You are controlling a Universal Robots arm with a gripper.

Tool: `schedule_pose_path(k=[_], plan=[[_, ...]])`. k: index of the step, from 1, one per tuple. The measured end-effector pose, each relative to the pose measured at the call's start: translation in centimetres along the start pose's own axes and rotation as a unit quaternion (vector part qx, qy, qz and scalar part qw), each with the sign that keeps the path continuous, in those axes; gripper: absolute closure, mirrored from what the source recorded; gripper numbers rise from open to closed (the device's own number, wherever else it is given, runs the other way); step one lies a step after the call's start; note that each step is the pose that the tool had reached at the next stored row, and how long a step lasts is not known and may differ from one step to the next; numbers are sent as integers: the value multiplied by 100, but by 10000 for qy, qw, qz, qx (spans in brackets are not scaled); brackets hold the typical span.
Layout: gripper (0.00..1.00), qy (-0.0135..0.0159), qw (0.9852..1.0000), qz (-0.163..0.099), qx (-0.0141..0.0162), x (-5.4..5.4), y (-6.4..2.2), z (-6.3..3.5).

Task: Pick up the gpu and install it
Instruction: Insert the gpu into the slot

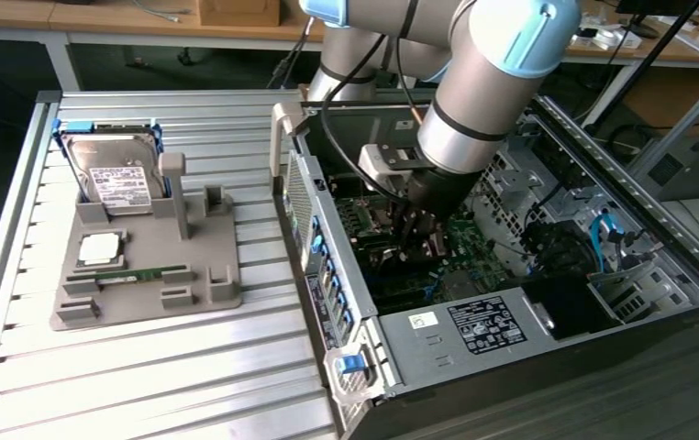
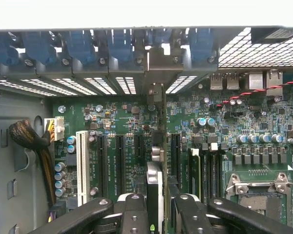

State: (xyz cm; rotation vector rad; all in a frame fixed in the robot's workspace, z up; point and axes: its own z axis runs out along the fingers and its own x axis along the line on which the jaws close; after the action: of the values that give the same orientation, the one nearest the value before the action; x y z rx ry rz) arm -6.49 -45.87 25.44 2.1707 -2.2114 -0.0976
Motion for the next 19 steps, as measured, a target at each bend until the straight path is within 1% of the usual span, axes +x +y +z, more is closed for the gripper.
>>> schedule_pose_path(k=[1, 2, 3, 4, 8, 11, 15, 16, 17, 18, 19], plan=[[73, -1, 10000, 0, -1, 0, 0, 1], [72, -11, 10000, 1, 3, -2, 0, 9], [66, -8, 10000, 1, 3, -1, 0, 7], [66, 0, 10000, 1, 0, 0, 0, 0], [66, 1, 10000, 0, 0, 0, 1, -10], [66, -1, 10000, 0, 10, -19, 10, -131], [67, 0, 10000, 0, 14, -53, 22, -287], [74, 0, 10000, 0, 14, -64, 25, -321], [74, -1, 10000, 0, 14, -78, 28, -354], [81, 0, 10000, 0, 14, -86, 30, -379], [81, -1, 10000, -1, 14, -90, 30, -395]])
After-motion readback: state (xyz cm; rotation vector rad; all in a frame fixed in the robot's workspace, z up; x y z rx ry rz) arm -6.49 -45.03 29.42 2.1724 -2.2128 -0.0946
